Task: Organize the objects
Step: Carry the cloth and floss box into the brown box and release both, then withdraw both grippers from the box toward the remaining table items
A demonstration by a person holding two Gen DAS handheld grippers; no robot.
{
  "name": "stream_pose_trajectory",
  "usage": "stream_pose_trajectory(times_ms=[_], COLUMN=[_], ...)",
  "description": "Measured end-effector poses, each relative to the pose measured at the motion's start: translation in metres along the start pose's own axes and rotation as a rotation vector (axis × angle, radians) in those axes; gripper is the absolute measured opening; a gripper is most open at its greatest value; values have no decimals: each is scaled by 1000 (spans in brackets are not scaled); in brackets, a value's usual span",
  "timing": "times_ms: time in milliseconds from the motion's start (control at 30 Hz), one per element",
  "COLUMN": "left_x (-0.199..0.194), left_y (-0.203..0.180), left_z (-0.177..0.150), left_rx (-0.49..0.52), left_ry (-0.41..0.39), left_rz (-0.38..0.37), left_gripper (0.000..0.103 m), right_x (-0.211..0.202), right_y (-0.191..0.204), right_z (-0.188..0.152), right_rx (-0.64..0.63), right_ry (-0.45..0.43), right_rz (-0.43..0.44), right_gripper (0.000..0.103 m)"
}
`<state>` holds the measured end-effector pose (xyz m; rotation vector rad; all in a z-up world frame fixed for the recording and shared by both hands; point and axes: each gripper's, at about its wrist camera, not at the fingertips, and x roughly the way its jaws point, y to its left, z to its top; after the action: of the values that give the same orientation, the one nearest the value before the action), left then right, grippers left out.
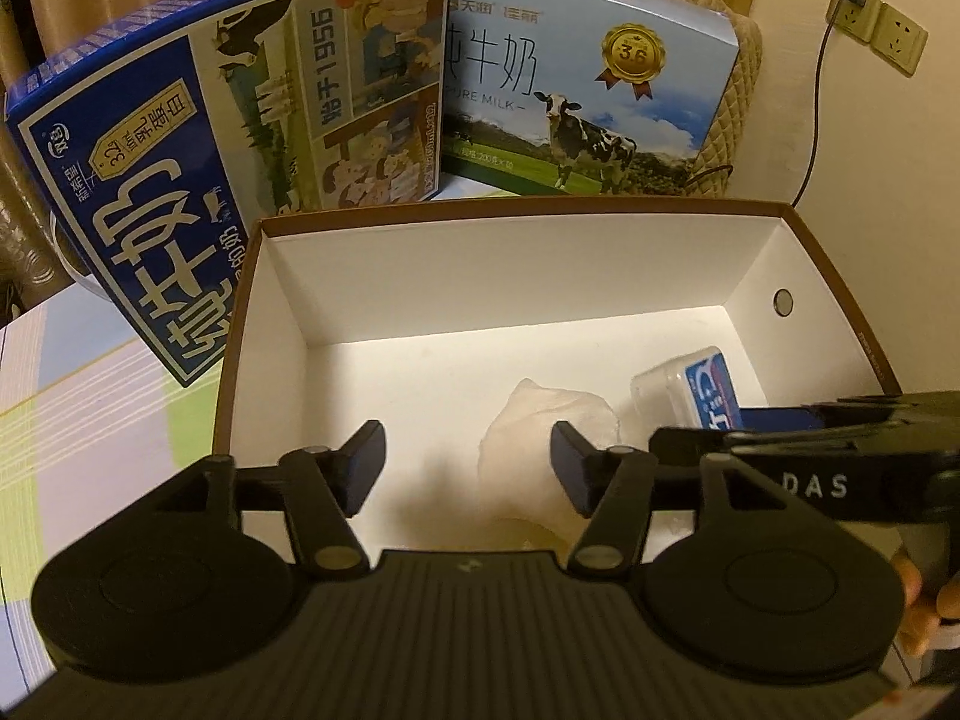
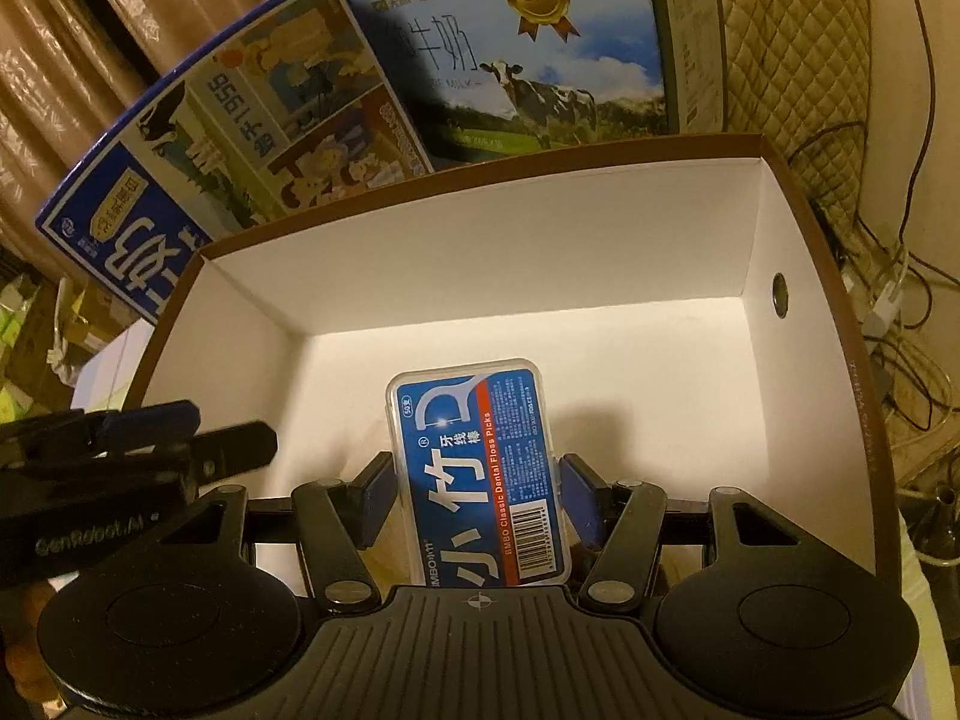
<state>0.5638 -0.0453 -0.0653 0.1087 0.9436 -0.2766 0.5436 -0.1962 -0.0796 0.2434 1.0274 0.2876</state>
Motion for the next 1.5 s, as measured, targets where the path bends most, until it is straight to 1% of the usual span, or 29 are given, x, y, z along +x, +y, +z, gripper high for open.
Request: stream_pose_trajectory(times_ms=[100,167,200,233,267,333,467,567,767,933,1167,1333,1500], left_x=[-2,-5,-6,-9,-11,-16,-30,-40,-63,-86,-112,-129,-144], left_y=[-1,-1,-1,-1,-1,-2,0,1,0,-3,-9,-13,-16], left_z=[-1,-2,-2,-2,-2,-3,-8,-13,-25,-42,-64,-80,-94], left_rx=[6,5,4,4,5,7,6,4,-7,-18,-48,-52,-61], left_ry=[-4,-8,-12,-17,-21,-26,-37,-41,-47,-56,-53,-53,-55], left_rz=[-2,-4,-6,-8,-9,-10,-21,-18,-6,-17,-30,-19,-27], left_gripper=[61,66,70,72,72,74,82,85,87,87,88,88,88], right_x=[-3,-7,-9,-12,-15,-23,-44,-59,-85,-107,-131,-147,-160], right_y=[0,-2,-3,-4,-5,-6,-4,-1,4,7,11,16,20], right_z=[-1,-1,-1,-1,-1,-3,-11,-20,-37,-54,-76,-91,-105], right_rx=[-7,-1,7,13,16,9,-26,-44,-42,-44,-26,-30,-25], right_ry=[-31,-55,-70,-80,-84,-96,-108,-111,-119,-130,-134,-139,-136], right_rz=[-14,-11,-2,5,7,9,0,-8,-5,-11,-3,5,1], right_gripper=[61,72,74,77,78,78,79,80,80,80,81,81,81])
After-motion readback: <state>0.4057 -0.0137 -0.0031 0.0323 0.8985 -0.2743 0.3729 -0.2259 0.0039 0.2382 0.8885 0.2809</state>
